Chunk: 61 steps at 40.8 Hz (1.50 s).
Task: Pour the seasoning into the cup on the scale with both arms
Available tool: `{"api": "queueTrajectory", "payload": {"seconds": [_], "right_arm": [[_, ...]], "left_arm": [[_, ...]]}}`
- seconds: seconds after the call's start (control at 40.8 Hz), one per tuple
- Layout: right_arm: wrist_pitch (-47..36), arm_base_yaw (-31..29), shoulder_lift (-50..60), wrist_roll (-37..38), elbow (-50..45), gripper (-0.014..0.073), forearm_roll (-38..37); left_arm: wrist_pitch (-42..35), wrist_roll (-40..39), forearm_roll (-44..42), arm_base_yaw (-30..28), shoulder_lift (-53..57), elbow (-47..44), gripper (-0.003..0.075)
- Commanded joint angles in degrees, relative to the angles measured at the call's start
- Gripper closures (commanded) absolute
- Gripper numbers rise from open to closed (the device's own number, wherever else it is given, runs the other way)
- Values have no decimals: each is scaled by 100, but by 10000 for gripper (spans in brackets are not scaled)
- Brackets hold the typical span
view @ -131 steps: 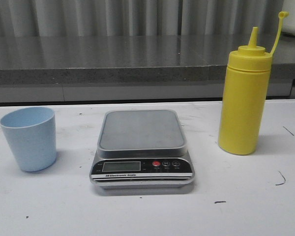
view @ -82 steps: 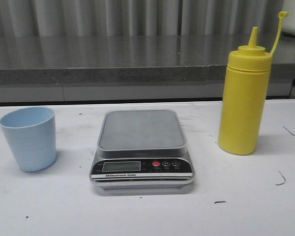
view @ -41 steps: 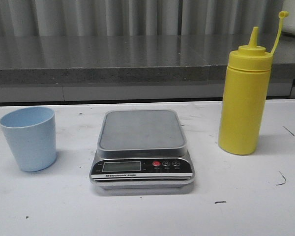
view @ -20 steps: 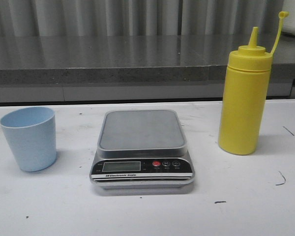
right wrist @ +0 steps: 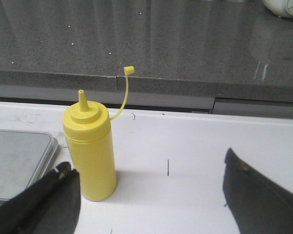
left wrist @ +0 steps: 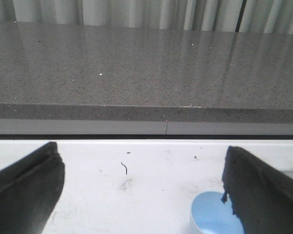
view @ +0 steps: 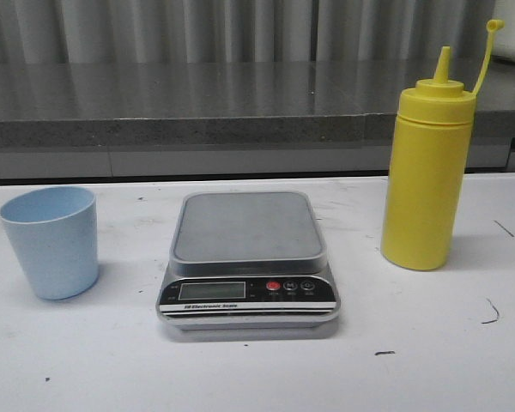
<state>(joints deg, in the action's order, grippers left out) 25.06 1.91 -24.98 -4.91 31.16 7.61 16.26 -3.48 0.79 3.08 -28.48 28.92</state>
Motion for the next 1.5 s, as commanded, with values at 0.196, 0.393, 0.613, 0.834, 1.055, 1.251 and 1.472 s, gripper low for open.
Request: {"api": "queueTrajectory", "payload": {"seconds": [0.196,0.393,0.613,0.834,1.055,1.251,1.472], "right_arm": [[-468,18,-66,-19,213,-20,-13],[-468,18,-66,-19,213,-20,-13],[-468,18,-66,-19,213,-20,-13],[-468,18,-66,-19,213,-20,-13],[-468,18,-66,-19,213,-20,-13],[-463,18,-66,-19,213,-20,-13],[-463,18,-66,-19,213,-20,-13]], "left_arm": [[-159,5,176,828,-1291,780,104],[441,14,117,1979,-2518,1422,104],[1818,14,-385,2824,-3900,2336,104],[2722,-15,-433,2929,-5273,3259,104],[3462,-244,-935,2929,-6354,3932,104],[3121,-295,-1136,2929,-6809,4057,104],[3093,-295,-1136,2929,-7083,4071,141]]}}
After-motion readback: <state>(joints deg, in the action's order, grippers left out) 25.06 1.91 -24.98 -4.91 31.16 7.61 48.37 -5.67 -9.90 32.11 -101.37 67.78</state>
